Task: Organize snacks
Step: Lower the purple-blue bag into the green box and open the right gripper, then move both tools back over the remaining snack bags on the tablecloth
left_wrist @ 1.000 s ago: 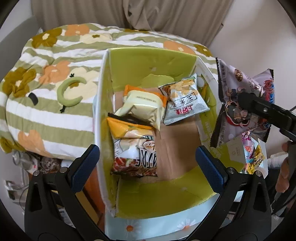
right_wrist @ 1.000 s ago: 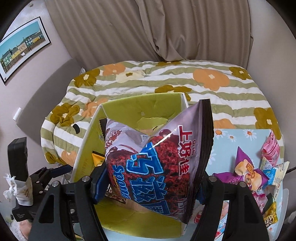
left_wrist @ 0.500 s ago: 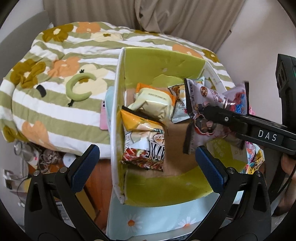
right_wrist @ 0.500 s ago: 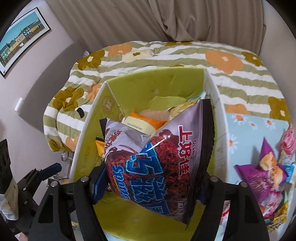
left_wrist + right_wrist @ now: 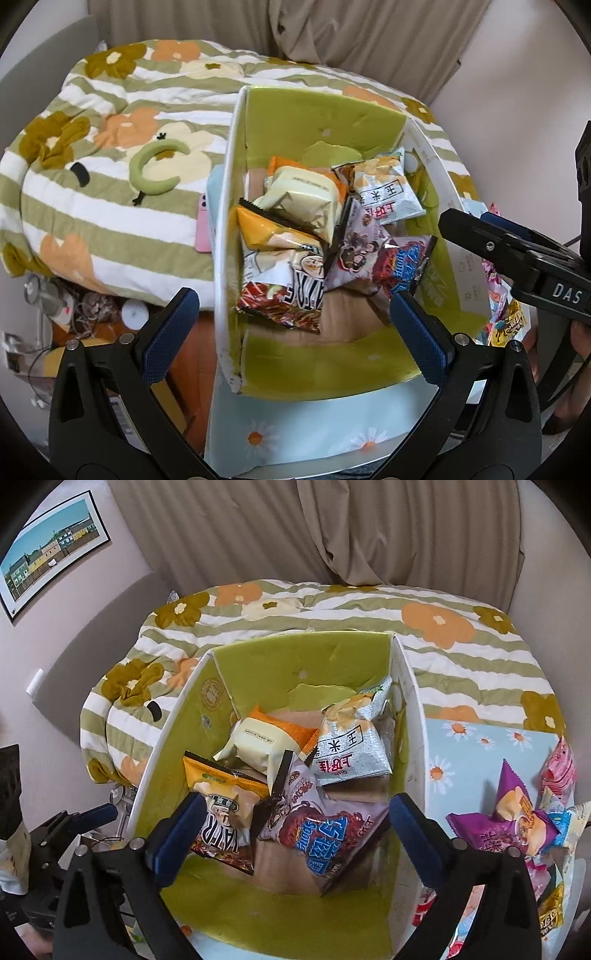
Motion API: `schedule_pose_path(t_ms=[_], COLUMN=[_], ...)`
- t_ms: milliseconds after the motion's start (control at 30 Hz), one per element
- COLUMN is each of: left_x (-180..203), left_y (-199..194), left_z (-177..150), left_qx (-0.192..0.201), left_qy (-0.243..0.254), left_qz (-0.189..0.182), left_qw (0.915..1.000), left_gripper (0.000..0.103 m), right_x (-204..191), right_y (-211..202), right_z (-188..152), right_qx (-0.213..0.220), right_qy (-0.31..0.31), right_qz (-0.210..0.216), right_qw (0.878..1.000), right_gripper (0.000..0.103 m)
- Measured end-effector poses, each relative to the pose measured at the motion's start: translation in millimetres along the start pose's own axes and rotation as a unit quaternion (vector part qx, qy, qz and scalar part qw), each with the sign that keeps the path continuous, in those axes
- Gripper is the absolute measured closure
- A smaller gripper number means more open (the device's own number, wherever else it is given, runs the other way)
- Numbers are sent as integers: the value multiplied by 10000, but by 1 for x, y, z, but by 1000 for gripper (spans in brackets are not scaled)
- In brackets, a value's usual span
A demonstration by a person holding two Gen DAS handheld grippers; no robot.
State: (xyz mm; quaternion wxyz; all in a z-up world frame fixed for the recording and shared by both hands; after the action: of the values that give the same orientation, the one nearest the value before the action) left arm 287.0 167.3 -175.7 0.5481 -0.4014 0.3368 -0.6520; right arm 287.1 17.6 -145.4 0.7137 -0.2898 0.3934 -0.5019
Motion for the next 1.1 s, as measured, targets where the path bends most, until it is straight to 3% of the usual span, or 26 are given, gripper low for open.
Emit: schedule_pose_path(t_ms=[200, 433, 800, 1100], left_x=[13, 54, 158, 238], left_y=[-17, -52, -97, -84], left_z=[3, -1, -35, -75], left_qx=[218, 653, 1339, 1365], left_qy=[41, -92, -263, -159], left_qz=[6, -65, -106, -6], left_qw=[9998, 9978, 9906, 9905], left_gripper=[1, 1, 1, 1], right_x=[2, 19, 98, 178], right_y=[-25, -80, -177, -221], right_z=[-1, -5, -45, -89], right_qx=[199, 680, 1244, 1307], right_qy=[-19, -230, -335, -291], right_qz=[23, 25, -52, -303], right_qw=[9998, 9974, 9917, 9905], right_gripper=[4, 4, 4, 4])
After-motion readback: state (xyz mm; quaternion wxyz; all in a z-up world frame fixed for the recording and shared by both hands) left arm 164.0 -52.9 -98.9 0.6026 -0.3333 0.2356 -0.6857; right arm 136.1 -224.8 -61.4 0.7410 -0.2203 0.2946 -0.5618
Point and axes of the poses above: each gripper's, at about its wrist camera, not at the fingertips, and y roughly the way its jaws point, x to its right, z to its top, the point moved 5 cm from there along y, roughly the way its jaws point, and after that the axes turned 4 degrees about z, right-handed, at the moved point
